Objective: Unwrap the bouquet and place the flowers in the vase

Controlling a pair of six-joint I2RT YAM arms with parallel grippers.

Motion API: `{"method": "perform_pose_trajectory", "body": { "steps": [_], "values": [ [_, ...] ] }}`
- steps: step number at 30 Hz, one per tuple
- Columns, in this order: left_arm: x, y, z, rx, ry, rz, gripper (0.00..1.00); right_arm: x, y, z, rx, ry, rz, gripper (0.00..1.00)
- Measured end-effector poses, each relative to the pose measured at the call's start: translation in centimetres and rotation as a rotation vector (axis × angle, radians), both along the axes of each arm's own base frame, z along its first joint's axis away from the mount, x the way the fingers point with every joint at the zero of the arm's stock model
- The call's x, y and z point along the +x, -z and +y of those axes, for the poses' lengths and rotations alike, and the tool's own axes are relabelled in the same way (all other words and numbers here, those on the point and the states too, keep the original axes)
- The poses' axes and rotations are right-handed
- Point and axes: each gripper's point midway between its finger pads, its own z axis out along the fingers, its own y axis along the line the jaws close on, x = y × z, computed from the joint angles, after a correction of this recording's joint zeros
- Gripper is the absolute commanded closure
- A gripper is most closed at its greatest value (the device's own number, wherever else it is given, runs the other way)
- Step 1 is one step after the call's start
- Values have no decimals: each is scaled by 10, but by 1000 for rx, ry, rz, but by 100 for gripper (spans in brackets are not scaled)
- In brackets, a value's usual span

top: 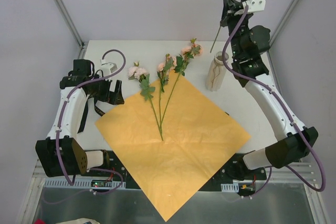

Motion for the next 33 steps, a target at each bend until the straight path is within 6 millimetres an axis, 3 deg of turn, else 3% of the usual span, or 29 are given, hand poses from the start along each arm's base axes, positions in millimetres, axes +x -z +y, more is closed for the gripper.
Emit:
{"method": "perform_pose_trajectory", "body": {
  "steps": [7,12,21,33],
  "values": [
    [-2,-2,2,15,-5,-11,1,11,51,-29,-49,102,73,99],
    [-6,2,3,22,-1,-4,1,17,64,-44,-52,138,97,99],
    [-7,5,3,27,7,-1,1,16,57,-67,21,155,89,99],
    [-8,6,3,27,9,1,1,6,30,-92,181,109,45,99]
  ]
}}
